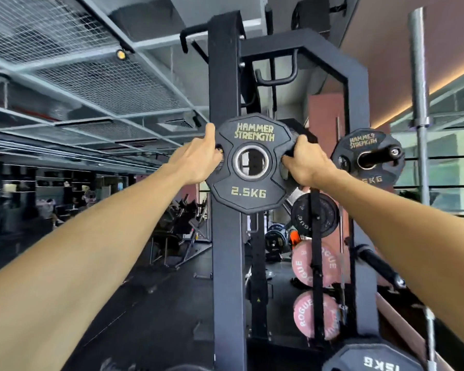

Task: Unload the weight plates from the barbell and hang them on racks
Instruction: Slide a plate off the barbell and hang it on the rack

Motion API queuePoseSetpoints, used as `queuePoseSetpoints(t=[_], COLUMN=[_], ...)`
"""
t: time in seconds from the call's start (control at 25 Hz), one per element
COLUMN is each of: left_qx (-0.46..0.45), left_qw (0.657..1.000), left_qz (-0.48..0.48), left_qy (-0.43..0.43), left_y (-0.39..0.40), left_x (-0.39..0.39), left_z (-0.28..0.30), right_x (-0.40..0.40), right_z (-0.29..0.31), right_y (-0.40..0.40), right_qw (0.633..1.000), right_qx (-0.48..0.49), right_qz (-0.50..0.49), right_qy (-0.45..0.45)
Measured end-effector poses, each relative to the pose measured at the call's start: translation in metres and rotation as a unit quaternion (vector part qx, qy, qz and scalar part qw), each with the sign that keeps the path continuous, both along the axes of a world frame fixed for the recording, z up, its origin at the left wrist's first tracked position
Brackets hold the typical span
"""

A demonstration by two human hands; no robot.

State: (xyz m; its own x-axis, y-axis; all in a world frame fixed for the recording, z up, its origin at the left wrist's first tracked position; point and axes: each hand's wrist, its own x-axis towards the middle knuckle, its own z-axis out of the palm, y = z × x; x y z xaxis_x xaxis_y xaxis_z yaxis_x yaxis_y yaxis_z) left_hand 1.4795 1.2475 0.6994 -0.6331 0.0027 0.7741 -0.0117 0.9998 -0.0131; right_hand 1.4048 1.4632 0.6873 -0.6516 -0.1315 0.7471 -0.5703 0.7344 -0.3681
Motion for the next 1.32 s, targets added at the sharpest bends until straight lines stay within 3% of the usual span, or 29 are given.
queuePoseSetpoints(t=[0.28,0.88,1.12,1.32], left_qx=[0.024,0.032,0.048,0.054], left_qw=[1.0,0.998,0.996,0.994], left_qz=[0.0,-0.013,-0.032,-0.056], left_qy=[-0.004,-0.057,-0.062,-0.07], left_y=[-0.087,-0.238,-0.255,-0.269], left_x=[0.015,-0.1,-0.116,-0.105], left_z=[-0.008,-0.065,-0.118,-0.207], right_x=[0.015,-0.104,-0.105,-0.086], right_z=[-0.001,-0.066,-0.111,-0.196], right_y=[-0.086,-0.237,-0.251,-0.259], right_qw=[0.999,0.998,0.996,0.993], right_qx=[0.034,0.057,0.073,0.097], right_qz=[0.002,-0.014,-0.043,-0.054], right_qy=[-0.003,-0.022,-0.035,-0.049])
